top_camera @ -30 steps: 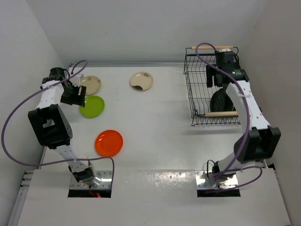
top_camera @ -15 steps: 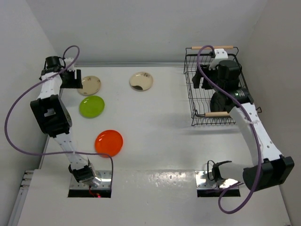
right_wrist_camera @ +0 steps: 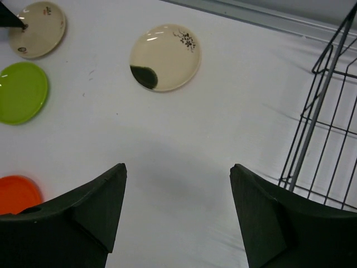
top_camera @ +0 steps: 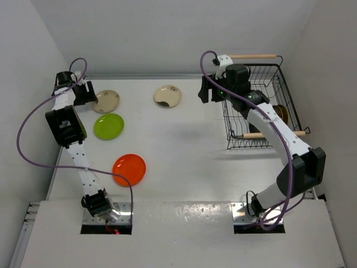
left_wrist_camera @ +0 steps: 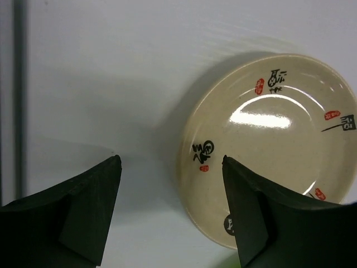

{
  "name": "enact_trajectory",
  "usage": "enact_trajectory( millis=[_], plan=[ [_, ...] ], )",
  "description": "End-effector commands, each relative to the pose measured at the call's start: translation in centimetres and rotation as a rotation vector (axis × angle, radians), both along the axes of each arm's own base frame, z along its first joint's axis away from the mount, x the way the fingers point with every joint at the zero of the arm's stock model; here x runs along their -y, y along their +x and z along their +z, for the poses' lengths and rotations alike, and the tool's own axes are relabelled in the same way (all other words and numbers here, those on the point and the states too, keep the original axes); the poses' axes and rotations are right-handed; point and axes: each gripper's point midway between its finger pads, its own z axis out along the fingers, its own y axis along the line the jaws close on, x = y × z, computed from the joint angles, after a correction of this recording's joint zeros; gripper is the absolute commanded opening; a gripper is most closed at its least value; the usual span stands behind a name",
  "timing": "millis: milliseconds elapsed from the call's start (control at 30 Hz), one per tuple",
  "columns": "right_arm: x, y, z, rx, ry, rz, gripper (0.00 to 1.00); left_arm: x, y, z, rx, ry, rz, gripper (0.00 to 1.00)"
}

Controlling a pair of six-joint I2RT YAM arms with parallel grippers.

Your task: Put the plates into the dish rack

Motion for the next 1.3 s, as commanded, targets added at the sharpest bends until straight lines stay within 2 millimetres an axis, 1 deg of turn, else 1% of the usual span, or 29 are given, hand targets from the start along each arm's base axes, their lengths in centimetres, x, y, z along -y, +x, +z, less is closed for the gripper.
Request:
enact_trajectory(
  millis=[0, 67, 133, 167, 200, 333, 367, 400, 467, 500, 567, 600, 667, 700, 800, 833, 867, 900, 933, 967, 1000, 1033, 1067, 1100, 1133, 1167, 1200, 1233, 1267],
  plan=[
    [-1.6, 1.3, 3.4, 0.088, 0.042, 0.018, 0.74, 0.9, -0.8, -2.0, -0.026, -0.085, 0.001, 0.78],
    [-2.3, 1.7, 2.6, 0.055, 0.038, 0.025, 0.74, 1.4, -0.7, -2.1, -0.018, -0.099, -0.025, 0.78],
    [-2.7, 1.8, 1.9, 0.02, 0.028, 0.028, 0.74, 2.3, -1.1, -2.6, -0.023, -0.137, -0.05, 0.73],
    [-3.0, 2.1, 2.4, 0.034, 0.027, 0.035, 0.74, 2.5, -1.0, -2.6, -0.018, -0.14, -0.064, 0.7],
    [-3.2, 2.4, 2.2, 0.03, 0.023, 0.035, 0.74, 2.8, -1.4, -3.4, -0.034, -0.157, -0.07, 0.68],
    [-3.6, 2.0, 2.2, 0.033, -0.006, 0.045, 0.74, 5.3, -1.6, -5.1, -0.052, -0.269, -0.106, 0.41],
    [-3.5, 1.9, 2.2, 0.035, -0.01, 0.044, 0.74, 5.9, -1.5, -5.4, -0.045, -0.3, -0.128, 0.27],
    [-3.2, 1.8, 2.1, 0.033, -0.016, 0.031, 0.74, 6.0, -1.0, -4.7, -0.029, -0.315, -0.127, 0.18],
    [-3.2, 1.5, 2.1, 0.034, -0.019, 0.032, 0.74, 6.4, -0.7, -4.5, -0.02, -0.353, -0.124, 0.0],
    [-3.1, 1.4, 2.0, 0.029, -0.02, 0.031, 0.74, 6.5, -0.4, -3.9, -0.007, -0.365, -0.129, 0.0],
    [-3.0, 1.1, 2.3, 0.033, -0.016, 0.03, 0.74, 7.2, 0.4, -2.1, 0.031, -0.417, -0.142, 0.0],
    [-3.1, 0.9, 2.1, 0.024, -0.016, 0.031, 0.74, 7.2, 1.3, 0.4, 0.093, -0.411, -0.161, 0.0],
    [-2.9, 0.9, 2.0, 0.027, -0.019, 0.016, 0.74, 7.6, 2.0, 3.6, 0.156, -0.444, -0.171, 0.0],
    [-3.0, 0.9, 1.8, 0.02, -0.019, 0.018, 0.74, 8.0, 2.5, 7.2, 0.235, -0.446, -0.21, 0.0],
    [-3.6, 0.6, 1.5, 0.011, -0.021, 0.039, 0.74, 9.2, 2.6, 13.0, 0.331, -0.493, -0.253, 0.0],
    [-4.4, 0.3, 1.3, -0.006, -0.009, 0.074, 0.74, 9.4, 2.4, 14.6, 0.359, -0.492, -0.271, 0.0],
    [-4.9, 0.2, 1.4, -0.014, -0.007, 0.09, 0.74, 11.1, 2.1, 17.9, 0.402, -0.475, -0.318, 0.0],
    [-5.4, 0.0, 1.4, -0.022, 0.004, 0.115, 0.74, 12.0, 1.6, 19.4, 0.418, -0.472, -0.343, 0.0],
    [-6.2, 0.0, 1.8, -0.028, 0.031, 0.133, 0.77, 13.1, 0.7, 19.4, 0.4, -0.492, -0.357, 0.0],
    [-6.7, -0.2, 1.6, -0.039, 0.048, 0.157, 0.8, 14.7, 0.1, 20.1, 0.399, -0.489, -0.385, 0.0],
    [-7.2, -0.3, 2.0, -0.04, 0.077, 0.166, 0.83, 16.5, -1.6, 22.9, 0.436, -0.468, -0.443, 0.0],
    [-8.1, -0.2, 3.0, -0.01, 0.122, 0.194, 0.85, 18.1, -3.0, 21.2, 0.388, -0.492, -0.461, 0.0],
    [-8.7, -0.3, 3.2, -0.026, 0.176, 0.198, 0.87, 20.9, -4.0, 21.1, 0.386, -0.465, -0.536, 0.0],
    [-9.2, -0.4, 3.7, -0.012, 0.202, 0.212, 0.87, 22.6, -5.3, 21.0, 0.374, -0.462, -0.581, 0.0],
    [-10.3, -0.2, 4.6, 0.028, 0.255, 0.258, 0.87, 24.5, -7.2, 22.2, 0.376, -0.449, -0.636, 0.0],
    [-10.7, -0.1, 4.6, 0.032, 0.278, 0.266, 0.87, 26.0, -8.4, 21.0, 0.338, -0.452, -0.672, 0.0],
    [-11.2, -0.1, 4.8, 0.018, 0.32, 0.268, 0.88, 28.8, -9.6, 21.1, 0.339, -0.43, -0.776, 0.0],
    [-12.2, -0.1, 5.6, 0.038, 0.361, 0.317, 0.88, 30.2, -11.1, 20.9, 0.297, -0.462, -0.818, 0.0],
    [-12.8, 0.1, 4.8, 0.015, 0.374, 0.326, 0.9, 31.3, -11.7, 20.8, 0.286, -0.472, -0.852, 0.0]
  ],
)
